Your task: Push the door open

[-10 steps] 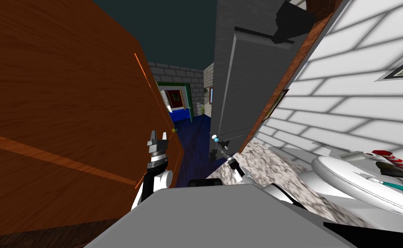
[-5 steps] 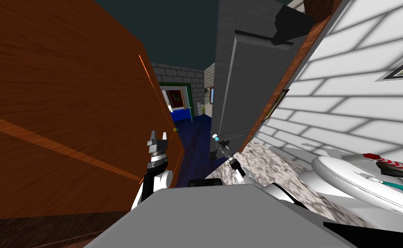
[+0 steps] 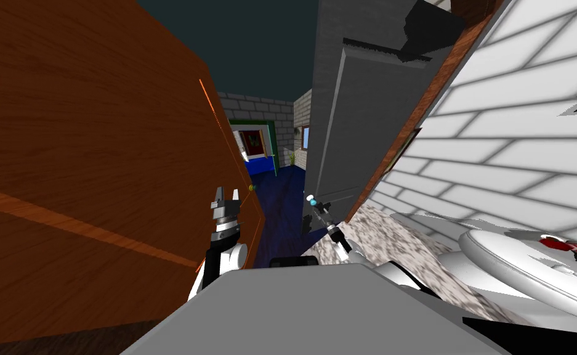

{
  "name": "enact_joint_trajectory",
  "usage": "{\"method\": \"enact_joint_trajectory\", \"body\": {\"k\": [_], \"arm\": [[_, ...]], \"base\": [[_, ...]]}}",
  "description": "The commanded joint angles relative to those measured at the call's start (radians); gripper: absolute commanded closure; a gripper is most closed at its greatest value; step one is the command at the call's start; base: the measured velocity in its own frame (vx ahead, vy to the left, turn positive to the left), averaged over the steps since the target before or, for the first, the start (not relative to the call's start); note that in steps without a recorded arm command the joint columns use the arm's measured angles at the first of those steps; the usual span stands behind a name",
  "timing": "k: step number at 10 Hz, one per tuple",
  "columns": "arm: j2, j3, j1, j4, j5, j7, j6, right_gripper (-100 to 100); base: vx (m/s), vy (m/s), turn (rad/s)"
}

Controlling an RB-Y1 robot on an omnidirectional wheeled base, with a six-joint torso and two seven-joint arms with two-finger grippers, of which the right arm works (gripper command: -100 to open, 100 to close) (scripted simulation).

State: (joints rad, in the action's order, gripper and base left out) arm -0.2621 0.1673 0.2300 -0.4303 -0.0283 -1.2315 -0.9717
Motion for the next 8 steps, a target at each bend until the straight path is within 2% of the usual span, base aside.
{"method": "enact_joint_trajectory", "body": {"k": [1,5,6,7,8], "arm": [[0.003,-0.004,0.000,-0.002,0.003,-0.005,0.004,-100],[0.010,-0.012,0.005,0.001,0.009,-0.017,0.010,-100],[0.009,-0.011,0.004,-0.001,0.008,-0.015,0.010,-100],[0.009,-0.011,0.004,-0.001,0.008,-0.015,0.010,100],[0.009,-0.011,0.004,-0.001,0.008,-0.015,0.010,100]], "base": [[0.187,0.033,0.028],[0.204,0.031,0.032],[0.092,0.013,0.006],[-0.012,-0.002,-0.003],[-0.033,-0.006,0.008]]}}
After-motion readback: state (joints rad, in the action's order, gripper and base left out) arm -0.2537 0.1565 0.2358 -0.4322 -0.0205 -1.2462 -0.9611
